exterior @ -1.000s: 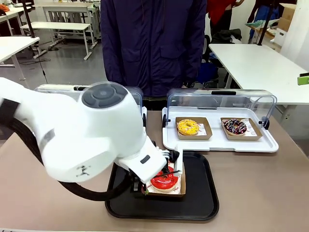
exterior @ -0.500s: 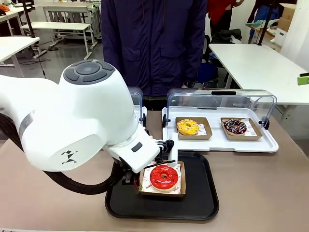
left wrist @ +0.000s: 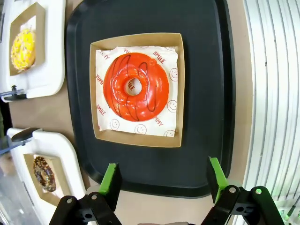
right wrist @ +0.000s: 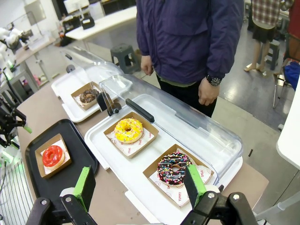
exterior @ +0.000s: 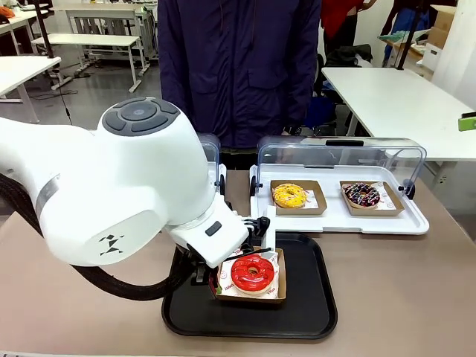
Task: Move the first donut from the left to the tray.
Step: Pick up the Paper togo box containing the Donut indicated by the person and place it on the Handle tray.
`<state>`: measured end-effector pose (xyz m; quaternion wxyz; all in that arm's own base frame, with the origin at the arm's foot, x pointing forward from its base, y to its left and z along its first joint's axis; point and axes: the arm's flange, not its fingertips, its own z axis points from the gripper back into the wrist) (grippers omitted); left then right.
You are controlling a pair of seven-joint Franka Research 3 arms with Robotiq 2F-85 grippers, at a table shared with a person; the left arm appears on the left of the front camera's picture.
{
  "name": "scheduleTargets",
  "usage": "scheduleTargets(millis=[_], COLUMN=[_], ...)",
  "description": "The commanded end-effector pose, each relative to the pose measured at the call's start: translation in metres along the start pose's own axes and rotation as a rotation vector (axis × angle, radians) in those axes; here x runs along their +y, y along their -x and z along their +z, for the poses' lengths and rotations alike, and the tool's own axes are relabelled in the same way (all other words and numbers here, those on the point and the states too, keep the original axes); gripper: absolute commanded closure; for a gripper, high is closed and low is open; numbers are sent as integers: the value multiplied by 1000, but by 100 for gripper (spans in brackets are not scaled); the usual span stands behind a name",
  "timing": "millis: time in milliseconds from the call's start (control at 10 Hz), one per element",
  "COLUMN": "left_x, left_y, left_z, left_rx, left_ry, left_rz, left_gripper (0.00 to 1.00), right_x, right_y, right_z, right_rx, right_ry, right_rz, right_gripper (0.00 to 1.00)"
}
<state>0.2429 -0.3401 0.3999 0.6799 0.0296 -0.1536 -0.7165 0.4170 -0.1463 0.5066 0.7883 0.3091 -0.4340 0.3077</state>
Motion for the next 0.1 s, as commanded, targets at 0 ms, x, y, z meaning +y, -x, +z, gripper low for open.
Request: scheduleTargets(millis=[0], left_x=[-1], left_y=[-2], left_z=[0], left_rx=[-2], left_ry=[-14], left_rz=[-2], left_gripper=[7], right_x=[-1], right_y=[-2], right_z=[-2], right_rx=[-26], right_ry=[-1], right_rz=[9], right_gripper=[0])
